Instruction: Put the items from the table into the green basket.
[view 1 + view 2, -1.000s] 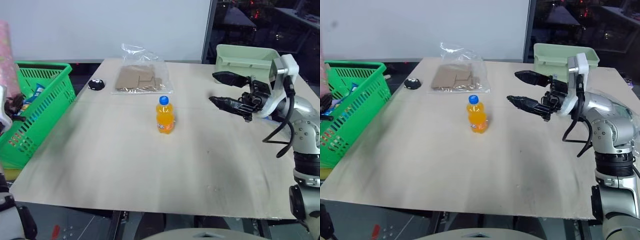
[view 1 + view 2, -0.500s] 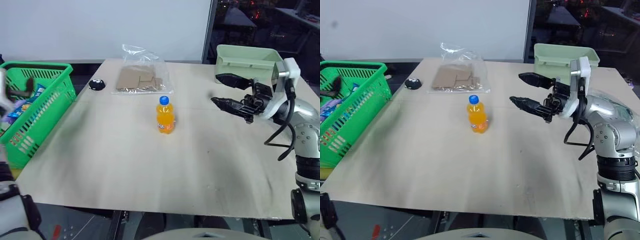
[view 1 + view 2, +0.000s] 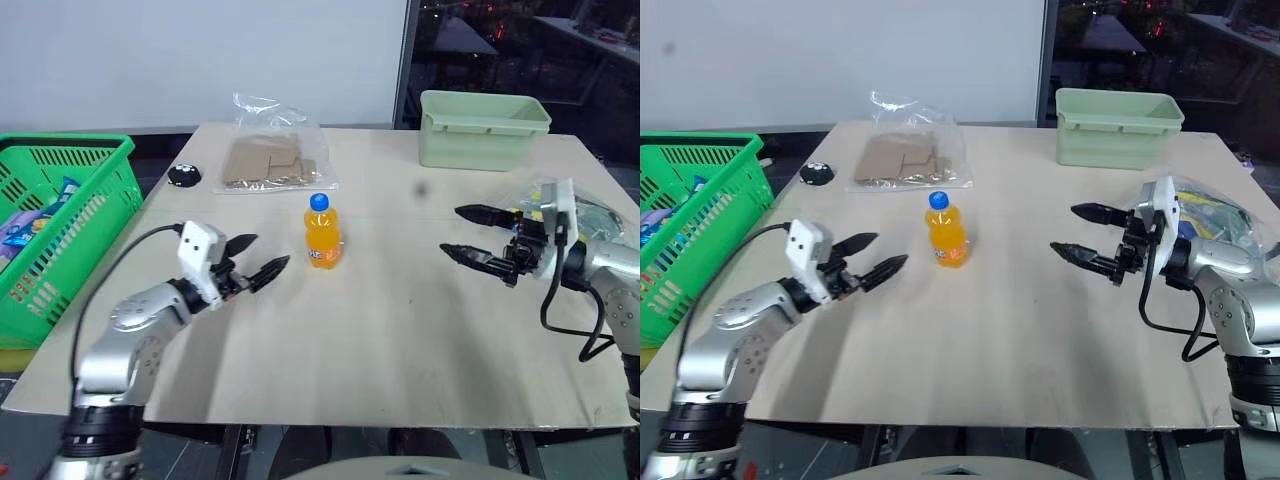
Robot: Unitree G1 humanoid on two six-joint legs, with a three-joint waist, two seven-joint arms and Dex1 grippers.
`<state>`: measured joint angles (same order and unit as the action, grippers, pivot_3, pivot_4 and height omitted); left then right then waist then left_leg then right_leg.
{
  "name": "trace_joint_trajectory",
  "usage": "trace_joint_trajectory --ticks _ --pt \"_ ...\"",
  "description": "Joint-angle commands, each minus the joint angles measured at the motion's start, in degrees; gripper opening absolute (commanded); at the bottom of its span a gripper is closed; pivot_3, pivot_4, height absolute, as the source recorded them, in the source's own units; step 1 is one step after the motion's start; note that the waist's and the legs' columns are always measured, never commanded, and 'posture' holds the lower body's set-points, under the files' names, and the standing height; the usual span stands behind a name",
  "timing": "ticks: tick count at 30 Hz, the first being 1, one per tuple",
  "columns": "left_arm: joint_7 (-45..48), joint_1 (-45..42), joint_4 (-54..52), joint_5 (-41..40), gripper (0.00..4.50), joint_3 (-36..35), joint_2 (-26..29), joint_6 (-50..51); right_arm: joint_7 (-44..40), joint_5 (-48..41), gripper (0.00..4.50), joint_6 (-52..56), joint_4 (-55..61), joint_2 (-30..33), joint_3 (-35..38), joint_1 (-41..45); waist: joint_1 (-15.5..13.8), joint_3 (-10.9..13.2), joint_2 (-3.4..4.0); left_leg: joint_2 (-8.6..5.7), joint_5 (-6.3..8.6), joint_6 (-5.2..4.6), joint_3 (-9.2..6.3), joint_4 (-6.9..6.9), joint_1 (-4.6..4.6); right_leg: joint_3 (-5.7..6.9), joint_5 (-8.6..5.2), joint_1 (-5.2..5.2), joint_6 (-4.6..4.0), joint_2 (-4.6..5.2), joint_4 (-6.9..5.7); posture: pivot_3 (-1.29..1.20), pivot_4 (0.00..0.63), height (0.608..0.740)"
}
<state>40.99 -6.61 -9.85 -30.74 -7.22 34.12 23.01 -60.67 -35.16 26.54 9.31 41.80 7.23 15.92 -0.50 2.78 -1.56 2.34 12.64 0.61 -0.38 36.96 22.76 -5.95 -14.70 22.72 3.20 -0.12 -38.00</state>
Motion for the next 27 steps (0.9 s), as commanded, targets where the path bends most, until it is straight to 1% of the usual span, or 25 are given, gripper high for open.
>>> trace_joint_trajectory --ticks 1,3,7,8,11,15,18,21,22,23,27 --pt "0.16 -3.85 3.02 3.7 4.48 3.62 -2.52 -2.51 -0.3 3.11 4.5 -3.4 0.67 1.33 0.55 -1.6 0.2 -0.04 0.05 -0.01 0.0 0.0 0.0 0.05 0.0 -0.01 -0.01 -0.03 0.03 0.01 0.01 -0.01 0.0 0.74" --pt "-0.31 -6.21 5.98 5.6 4.48 4.95 -4.62 -4.15 -0.3 2.96 4.5 -3.54 1.59 1.22 1.13 -2.6 1.07 -0.05 0.06 -0.03 0.0 0.0 -0.01 0.08 0.0 -0.02 -0.02 -0.05 0.05 0.01 0.01 -0.04 0.0 0.74" --pt "-1.76 -11.49 13.06 9.19 4.48 6.9 -8.98 -7.07 0.84 2.1 4.5 -2.83 4.02 1.21 2.74 -4.41 1.74 -0.06 0.09 -0.04 0.01 -0.01 -0.06 0.1 0.04 -0.03 0.18 -0.05 0.04 -0.02 -0.01 -0.07 0.0 0.74" --pt "-2.26 -12.83 15.29 10.54 4.48 7.52 -9.99 -8.15 1.33 1.84 4.5 -2.56 4.8 1.1 3.14 -4.93 2.94 -0.12 0.18 -0.04 0.01 -0.01 -0.06 0.09 0.03 -0.03 0.18 -0.05 0.05 -0.03 0.0 -0.09 0.0 0.74" --pt "-2.75 -17.25 22.96 13.67 4.48 8.47 -12.54 -12.37 2.48 1.4 4.5 -1.95 6.63 0.85 3.86 -6.21 3.36 -0.13 0.19 -0.06 0.02 -0.02 -0.1 0.09 0.05 -0.03 0.17 -0.08 0.11 -0.04 0.01 -0.11 0.0 0.74" --pt "-2.16 -21.17 30.44 16.47 4.48 8.68 -14.3 -17.02 3.21 0.93 4.5 -1.42 7.88 1.0 4.57 -7.06 4.5 -0.13 0.19 -0.06 0.02 -0.02 -0.12 0.12 0.06 -0.03 0.09 -0.1 0.24 -0.06 0.02 -0.13 0.0 0.74" --pt "-2.31 -22.96 34.03 18.12 4.48 8.5 -15.13 -20.58 3.63 0.45 4.5 -1.31 8.14 1.2 5.34 -7.43 5.45 -0.13 0.19 -0.07 0.03 -0.03 -0.11 0.12 0.06 -0.05 0.1 -0.11 0.26 -0.05 0.03 -0.13 0.0 0.74" --pt "-2.65 -23.64 34.87 18.34 3.73 7.43 -15.69 -22.84 4.01 0.37 4.5 -1.37 8.57 1.11 5.34 -8.0 6.12 -0.13 0.18 -0.07 0.03 -0.03 -0.15 0.11 0.07 -0.05 0.1 -0.11 0.27 -0.05 0.02 -0.14 0.0 0.74" --pt "-2.8 -23.61 34.63 18.33 3.21 7.09 -15.75 -23.12 4.12 0.4 4.5 -1.36 8.72 1.05 5.2 -8.11 6.35 -0.13 0.18 -0.07 0.03 -0.04 -0.15 0.11 0.08 -0.04 0.1 -0.11 0.27 -0.05 0.02 -0.13 0.0 0.74" --pt "-2.94 -23.55 34.35 18.15 3.01 6.77 -15.82 -23.05 4.18 0.45 4.5 -1.4 8.75 1.0 5.11 -8.15 6.65 -0.13 0.18 -0.07 0.03 -0.04 -0.15 0.1 0.08 -0.05 0.1 -0.1 0.27 -0.05 0.02 -0.13 0.0 0.74" --pt "-3.08 -22.28 31.64 17.15 3.0 5.54 -15.35 -21.53 4.19 0.42 4.5 -1.57 8.17 0.59 4.61 -7.43 7.42 -0.13 0.18 -0.07 0.04 -0.05 -0.18 0.1 0.09 -0.04 0.1 -0.1 0.28 -0.05 0.02 -0.11 0.0 0.74"
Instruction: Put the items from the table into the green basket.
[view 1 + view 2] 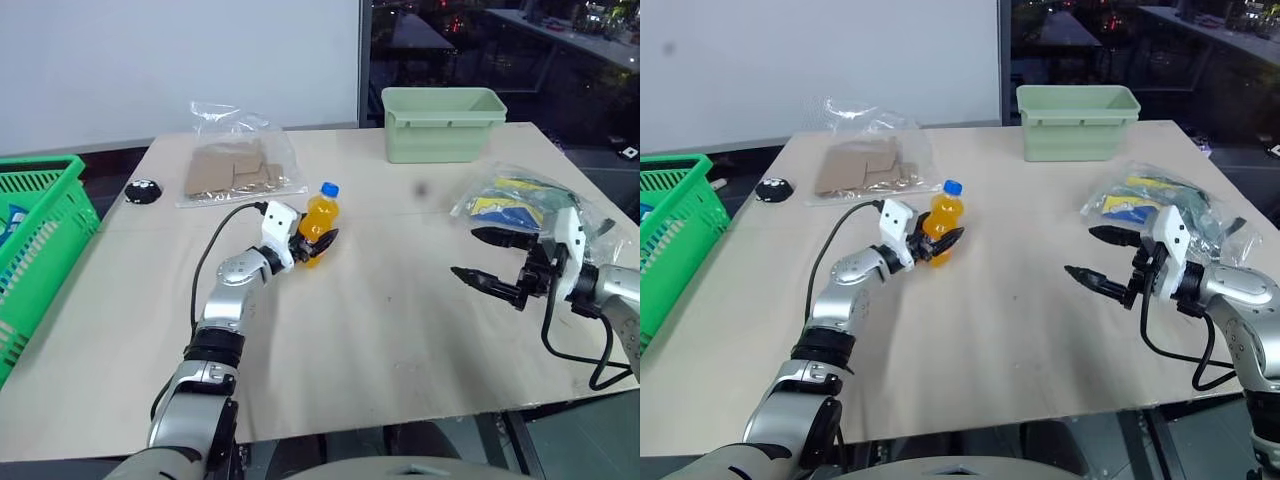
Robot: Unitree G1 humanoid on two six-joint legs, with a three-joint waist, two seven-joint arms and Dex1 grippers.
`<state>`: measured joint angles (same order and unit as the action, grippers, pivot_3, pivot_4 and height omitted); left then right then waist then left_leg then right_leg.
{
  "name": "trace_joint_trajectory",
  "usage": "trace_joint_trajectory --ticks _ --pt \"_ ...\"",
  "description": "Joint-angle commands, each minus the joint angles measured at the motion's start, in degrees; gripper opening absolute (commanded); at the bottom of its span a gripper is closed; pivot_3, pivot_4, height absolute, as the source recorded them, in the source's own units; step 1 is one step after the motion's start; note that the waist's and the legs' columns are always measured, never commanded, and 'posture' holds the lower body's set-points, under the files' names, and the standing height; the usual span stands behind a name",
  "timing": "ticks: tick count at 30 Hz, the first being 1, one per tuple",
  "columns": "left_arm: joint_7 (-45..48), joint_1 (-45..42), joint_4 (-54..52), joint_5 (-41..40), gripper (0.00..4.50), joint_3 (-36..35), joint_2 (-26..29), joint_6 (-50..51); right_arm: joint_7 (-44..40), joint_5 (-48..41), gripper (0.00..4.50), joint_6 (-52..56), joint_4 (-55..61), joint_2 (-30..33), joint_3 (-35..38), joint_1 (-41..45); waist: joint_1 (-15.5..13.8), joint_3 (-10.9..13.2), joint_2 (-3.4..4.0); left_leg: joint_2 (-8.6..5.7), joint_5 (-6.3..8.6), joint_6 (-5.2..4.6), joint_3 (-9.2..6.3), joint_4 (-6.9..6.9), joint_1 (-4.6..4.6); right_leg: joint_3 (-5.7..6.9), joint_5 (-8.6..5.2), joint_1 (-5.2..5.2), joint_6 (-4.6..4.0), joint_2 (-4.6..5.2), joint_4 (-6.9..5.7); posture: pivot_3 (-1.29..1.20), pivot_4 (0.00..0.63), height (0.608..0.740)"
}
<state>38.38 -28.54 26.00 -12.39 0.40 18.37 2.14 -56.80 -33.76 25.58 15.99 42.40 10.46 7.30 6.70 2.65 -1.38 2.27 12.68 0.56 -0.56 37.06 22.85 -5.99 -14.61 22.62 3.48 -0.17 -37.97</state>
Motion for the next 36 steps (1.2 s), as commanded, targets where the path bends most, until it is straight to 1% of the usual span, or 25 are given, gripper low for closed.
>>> trace_joint_trajectory --ticks 1,4,8,9,11,13,16,18,20,22,26,30,32,36 --pt "-0.74 0.21 -5.01 -1.28 3.0 -2.34 0.53 -0.3 0.22 -0.93 4.5 -0.71 1.21 -0.07 1.24 1.49 0.34 0.0 0.0 0.0 0.0 0.0 0.0 0.0 0.0 0.0 0.0 0.0 0.0 0.0 0.0 -0.11 0.0 0.74" --pt "-2.97 1.69 -8.01 -1.29 3.0 -3.93 0.99 0.01 -0.28 -0.58 4.5 -1.14 -0.07 -0.36 0.47 3.08 0.59 0.0 0.0 0.0 0.01 -0.01 0.0 0.0 0.0 0.0 0.0 0.0 0.01 0.0 0.0 -0.09 0.0 0.74" --pt "-12.98 -0.32 -9.88 1.04 3.0 -9.47 2.7 -2.38 -1.23 -1.24 4.5 -1.2 -0.56 -1.39 -0.81 5.84 0.43 0.03 -0.04 0.01 0.01 -0.02 -0.09 0.0 -0.01 0.04 0.01 0.0 0.02 -0.02 -0.04 -0.06 0.0 0.74" --pt "-16.23 -1.43 -10.23 2.35 3.0 -11.2 4.16 -2.62 -1.08 -2.16 4.5 -0.63 -0.23 -2.09 -0.99 7.1 0.39 0.05 -0.07 0.01 0.01 -0.02 -0.1 0.0 -0.01 0.04 0.01 0.0 0.02 -0.03 -0.05 -0.05 0.0 0.74" --pt "-22.49 -3.75 -10.42 6.06 3.0 -14.5 9.1 -2.39 -0.54 -3.38 4.5 0.54 0.1 -3.37 -1.54 9.83 0.44 0.12 -0.19 0.02 0.01 -0.02 -0.15 0.0 -0.02 0.05 0.02 0.01 0.03 -0.07 -0.06 -0.03 0.0 0.74" --pt "-26.91 -4.86 -9.79 11.44 3.0 -15.47 15.09 -2.56 -0.58 -3.24 4.5 1.01 -0.44 -3.9 -2.32 11.86 0.4 0.19 -0.31 0.05 0.01 -0.01 -0.19 -0.02 -0.01 0.06 0.03 0.04 0.04 -0.12 -0.07 0.0 0.0 0.74" --pt "-33.12 -6.0 -6.08 13.75 3.0 -21.42 24.15 -2.0 -1.18 -4.08 4.5 0.9 -1.66 -5.42 -3.4 15.33 0.02 0.21 -0.35 0.04 0.01 0.0 -0.17 -0.18 0.0 0.07 0.14 0.07 -0.15 -0.05 -0.01 0.03 0.0 0.74" --pt "-34.81 -5.25 -2.81 14.77 3.0 -24.3 29.64 -1.76 -1.17 -5.55 4.5 1.62 -1.93 -6.87 -3.69 17.69 -0.48 0.21 -0.37 0.03 0.02 0.0 -0.15 -0.28 0.01 0.09 0.14 0.1 -0.16 0.0 0.02 0.05 0.0 0.74" --pt "-35.59 -3.32 1.86 14.86 3.0 -27.51 34.82 -2.13 -1.04 -8.43 4.5 3.11 -1.87 -8.94 -3.52 20.42 -1.63 0.21 -0.36 0.0 0.02 0.0 -0.13 -0.49 -0.03 0.16 0.13 0.16 -0.17 0.09 0.02 0.07 0.0 0.74" --pt "-34.89 -0.6 5.79 14.39 3.0 -30.19 38.64 -2.8 -0.98 -10.75 4.5 4.34 -1.93 -10.5 -3.43 22.82 -2.56 0.21 -0.35 -0.01 0.02 0.0 -0.18 -0.58 -0.04 0.27 0.13 0.17 -0.17 0.12 0.02 0.09 0.0 0.74" --pt "-34.59 3.71 13.15 12.85 3.0 -33.29 42.26 -4.92 -1.81 -11.85 4.5 5.53 -2.37 -11.49 -4.37 25.29 -4.9 0.17 -0.43 0.02 0.02 0.01 -0.24 -0.69 -0.07 0.42 0.11 0.22 -0.21 0.16 -0.02 0.11 0.0 0.74" --pt "-35.24 4.51 21.85 12.1 3.0 -33.52 43.52 -8.74 -2.8 -11.33 4.5 5.42 -3.34 -11.65 -5.45 26.3 -8.01 -0.06 -0.88 0.02 0.0 0.04 -0.28 -0.66 -0.02 0.62 0.09 0.19 -0.26 0.25 -0.01 0.12 0.0 0.74" --pt "-34.39 3.93 26.0 11.59 3.0 -32.75 43.47 -10.82 -3.53 -10.78 4.5 5.18 -4.08 -11.61 -6.16 26.76 -9.0 -0.23 -1.15 0.03 -0.01 0.06 -0.27 -0.64 0.0 0.68 0.08 0.18 -0.28 0.3 0.01 0.13 0.0 0.74" --pt "-33.16 1.67 31.21 11.1 3.0 -31.09 43.56 -13.43 -4.19 -10.41 4.5 4.89 -4.77 -11.61 -6.7 27.18 -9.36 -0.42 -1.43 0.07 -0.03 0.12 -0.03 -0.6 0.0 0.71 0.01 0.17 -0.41 0.44 0.08 0.13 0.0 0.74"
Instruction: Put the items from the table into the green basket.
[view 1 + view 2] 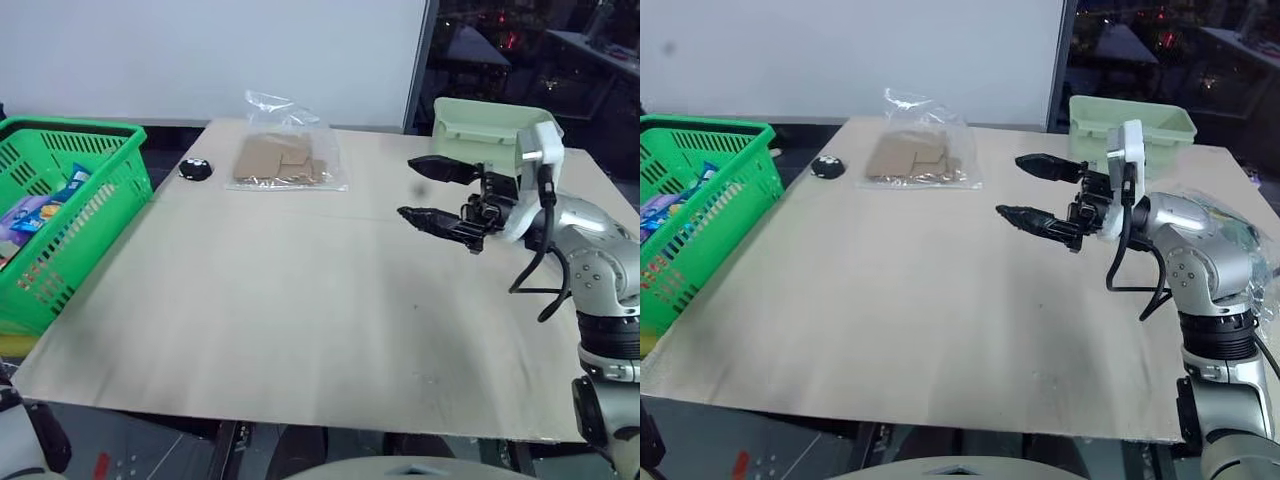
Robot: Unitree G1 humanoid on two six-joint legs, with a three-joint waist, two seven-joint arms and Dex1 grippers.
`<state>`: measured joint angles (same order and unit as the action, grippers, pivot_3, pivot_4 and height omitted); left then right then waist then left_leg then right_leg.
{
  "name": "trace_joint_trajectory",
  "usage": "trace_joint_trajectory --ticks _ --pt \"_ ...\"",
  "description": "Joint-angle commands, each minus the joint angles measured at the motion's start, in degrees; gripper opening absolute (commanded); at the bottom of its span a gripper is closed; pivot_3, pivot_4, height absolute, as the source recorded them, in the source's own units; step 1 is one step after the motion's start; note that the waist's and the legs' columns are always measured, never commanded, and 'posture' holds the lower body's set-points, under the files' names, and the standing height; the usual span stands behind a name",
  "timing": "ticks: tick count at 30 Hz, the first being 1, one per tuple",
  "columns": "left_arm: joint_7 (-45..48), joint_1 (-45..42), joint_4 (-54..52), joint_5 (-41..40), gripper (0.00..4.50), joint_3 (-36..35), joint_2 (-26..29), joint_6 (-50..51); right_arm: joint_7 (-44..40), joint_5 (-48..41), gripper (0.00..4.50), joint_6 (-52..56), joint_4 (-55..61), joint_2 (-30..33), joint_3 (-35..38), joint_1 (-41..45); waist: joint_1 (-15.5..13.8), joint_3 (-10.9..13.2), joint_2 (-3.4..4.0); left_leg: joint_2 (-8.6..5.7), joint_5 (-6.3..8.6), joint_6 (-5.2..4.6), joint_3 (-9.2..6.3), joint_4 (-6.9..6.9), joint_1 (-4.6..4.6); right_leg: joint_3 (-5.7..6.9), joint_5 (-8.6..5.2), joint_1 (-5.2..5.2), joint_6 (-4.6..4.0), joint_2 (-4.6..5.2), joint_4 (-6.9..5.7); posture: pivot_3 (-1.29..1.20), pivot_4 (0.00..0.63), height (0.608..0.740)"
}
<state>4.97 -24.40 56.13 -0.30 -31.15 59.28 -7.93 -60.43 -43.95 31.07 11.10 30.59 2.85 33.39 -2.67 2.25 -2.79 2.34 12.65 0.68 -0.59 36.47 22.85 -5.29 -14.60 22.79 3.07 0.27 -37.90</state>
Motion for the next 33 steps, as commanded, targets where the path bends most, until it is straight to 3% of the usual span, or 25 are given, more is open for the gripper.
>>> trace_joint_trajectory --ticks 1,2,4,5,6,13,18,24,28,33 --pt "0.47 -3.02 1.84 -0.96 3.0 0.83 2.66 -3.83 -0.57 -0.2 4.5 -0.64 0.12 0.15 0.87 1.08 0.04 -0.03 -0.03 0.0 0.0 0.01 0.12 0.0 0.0 -0.02 0.01 -0.02 0.01 0.05 -0.02 0.13 0.0 0.74" --pt "1.02 -3.5 2.45 -1.02 3.0 1.1 2.64 -4.21 -0.62 -0.16 4.5 -0.66 0.14 0.13 0.85 1.04 0.06 -0.05 -0.06 0.0 0.0 0.01 0.16 0.0 -0.01 -0.02 0.02 -0.01 0.03 0.06 -0.03 0.13 0.0 0.74" --pt "1.19 -4.34 3.37 -0.94 4.01 1.53 2.64 -5.14 -0.5 -0.2 4.5 -0.59 0.43 0.06 0.93 0.85 0.11 -0.07 -0.08 0.0 0.0 0.0 0.16 -0.01 -0.01 -0.01 0.05 -0.01 0.09 0.06 -0.04 0.12 0.0 0.74" --pt "1.7 -4.78 3.86 -1.05 4.37 1.77 2.66 -5.4 -0.33 -0.23 4.5 -0.52 0.64 0.05 1.0 0.71 0.12 -0.08 -0.08 0.01 0.0 0.01 0.16 -0.02 -0.01 0.0 0.06 0.01 0.1 0.05 -0.06 0.12 0.0 0.74" --pt "2.02 -5.17 4.32 -1.02 4.44 2.14 2.69 -5.66 -0.2 -0.22 4.5 -0.49 0.77 0.07 1.08 0.59 0.1 -0.08 -0.06 0.03 0.0 0.01 0.15 -0.03 -0.01 0.0 0.06 0.02 0.1 0.03 -0.07 0.12 0.0 0.74" --pt "8.32 -7.1 1.0 -6.49 4.44 0.96 -0.08 -7.61 0.25 -0.03 4.5 -0.48 1.04 0.8 1.9 -0.41 0.28 -0.08 0.0 0.13 0.0 0.0 0.14 -0.06 -0.01 0.03 0.05 0.05 0.08 -0.09 -0.1 0.11 0.0 0.74" --pt "27.65 -0.64 -22.31 -20.54 4.44 1.92 -8.81 -1.13 0.82 0.81 4.5 -0.19 0.64 2.83 3.08 -3.83 -0.3 -0.15 0.01 0.13 -0.01 0.01 0.23 -0.03 0.01 0.06 0.05 -0.01 0.06 0.0 -0.09 0.11 0.0 0.74" --pt "32.45 14.8 -57.48 -31.0 4.44 11.56 -17.01 19.2 2.15 6.54 4.5 -4.21 -0.93 5.33 3.07 -14.38 0.58 -0.18 0.12 0.05 0.0 -0.02 0.46 -0.02 0.02 -0.06 0.05 -0.02 0.08 0.19 -0.05 0.09 0.0 0.74" --pt "31.97 21.82 -66.48 -31.2 4.44 19.57 -21.77 27.11 4.17 12.78 4.5 -10.29 -2.59 4.71 2.25 -22.64 0.88 -0.3 0.55 0.06 0.0 -0.04 0.41 0.0 -0.06 -0.12 0.05 -0.05 0.09 0.06 -0.09 0.05 0.0 0.74" --pt "30.29 24.89 -65.61 -25.17 4.44 26.39 -26.71 26.82 5.7 20.4 4.5 -19.43 -5.94 3.81 1.0 -31.17 2.06 -0.42 0.99 0.09 -0.02 -0.05 0.21 0.1 -0.17 -0.24 -0.02 -0.11 0.06 -0.22 -0.11 0.01 0.0 0.74"
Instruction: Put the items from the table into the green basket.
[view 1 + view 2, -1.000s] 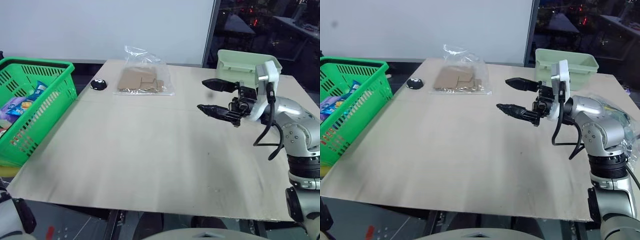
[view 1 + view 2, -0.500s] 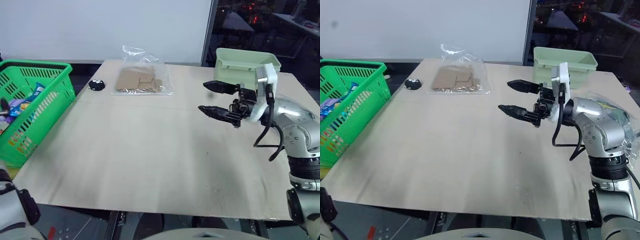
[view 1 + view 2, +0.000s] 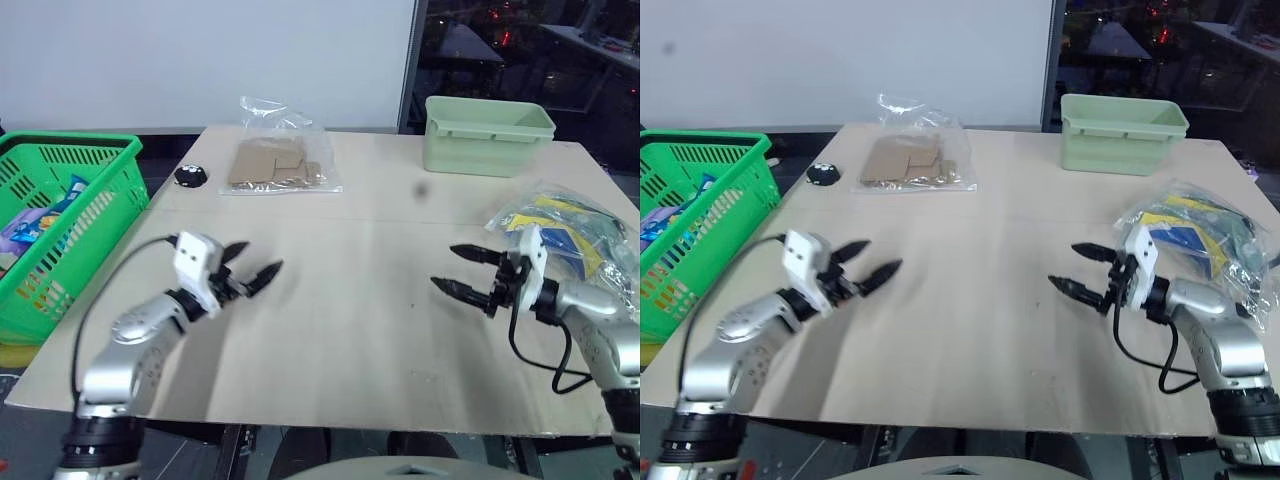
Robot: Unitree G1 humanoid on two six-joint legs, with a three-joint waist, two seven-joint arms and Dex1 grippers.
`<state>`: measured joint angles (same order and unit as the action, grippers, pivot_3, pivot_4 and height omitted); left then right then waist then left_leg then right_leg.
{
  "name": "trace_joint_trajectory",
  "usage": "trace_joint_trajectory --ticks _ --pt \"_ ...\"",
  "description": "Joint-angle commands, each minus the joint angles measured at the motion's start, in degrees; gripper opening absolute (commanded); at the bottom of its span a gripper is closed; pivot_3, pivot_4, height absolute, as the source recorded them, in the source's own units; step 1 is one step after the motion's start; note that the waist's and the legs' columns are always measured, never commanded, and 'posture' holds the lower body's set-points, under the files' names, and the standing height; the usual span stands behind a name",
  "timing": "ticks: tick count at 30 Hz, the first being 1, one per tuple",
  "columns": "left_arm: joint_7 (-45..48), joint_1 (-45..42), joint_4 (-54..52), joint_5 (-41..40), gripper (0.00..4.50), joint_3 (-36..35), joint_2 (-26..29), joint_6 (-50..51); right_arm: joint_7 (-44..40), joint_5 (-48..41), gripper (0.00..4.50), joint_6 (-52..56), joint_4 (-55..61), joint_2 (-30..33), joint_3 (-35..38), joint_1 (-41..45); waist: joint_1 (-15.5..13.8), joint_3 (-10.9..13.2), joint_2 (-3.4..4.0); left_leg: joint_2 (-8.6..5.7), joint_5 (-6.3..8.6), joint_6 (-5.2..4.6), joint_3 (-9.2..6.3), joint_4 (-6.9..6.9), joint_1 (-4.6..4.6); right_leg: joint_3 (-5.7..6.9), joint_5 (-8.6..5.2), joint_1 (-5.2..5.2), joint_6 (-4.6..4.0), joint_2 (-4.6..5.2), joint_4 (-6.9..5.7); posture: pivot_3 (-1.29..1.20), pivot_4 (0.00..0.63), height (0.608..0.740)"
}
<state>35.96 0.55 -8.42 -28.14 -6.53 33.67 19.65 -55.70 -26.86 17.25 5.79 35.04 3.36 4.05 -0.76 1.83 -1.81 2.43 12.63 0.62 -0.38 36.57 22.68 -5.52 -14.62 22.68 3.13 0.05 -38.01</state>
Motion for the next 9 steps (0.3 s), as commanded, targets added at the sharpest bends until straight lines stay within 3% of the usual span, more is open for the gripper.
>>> trace_joint_trajectory --ticks 1,9 --pt "-0.8 0.09 -0.59 3.2 4.44 2.19 -1.9 -0.98 1.47 3.93 4.5 -6.74 -1.14 -1.01 0.72 -3.24 0.35 0.02 0.04 0.0 0.0 0.0 -0.04 0.05 0.0 -0.02 -0.08 0.0 0.04 -0.04 0.0 0.0 0.0 0.74" --pt "1.26 1.05 1.74 6.98 4.44 4.36 -3.52 -2.49 3.53 5.87 4.5 -12.32 -3.58 -2.68 2.22 -7.1 3.08 -0.08 0.38 -0.04 0.0 0.01 0.11 0.29 -0.03 -0.23 -0.18 -0.08 0.06 -0.03 0.01 -0.02 0.0 0.74"
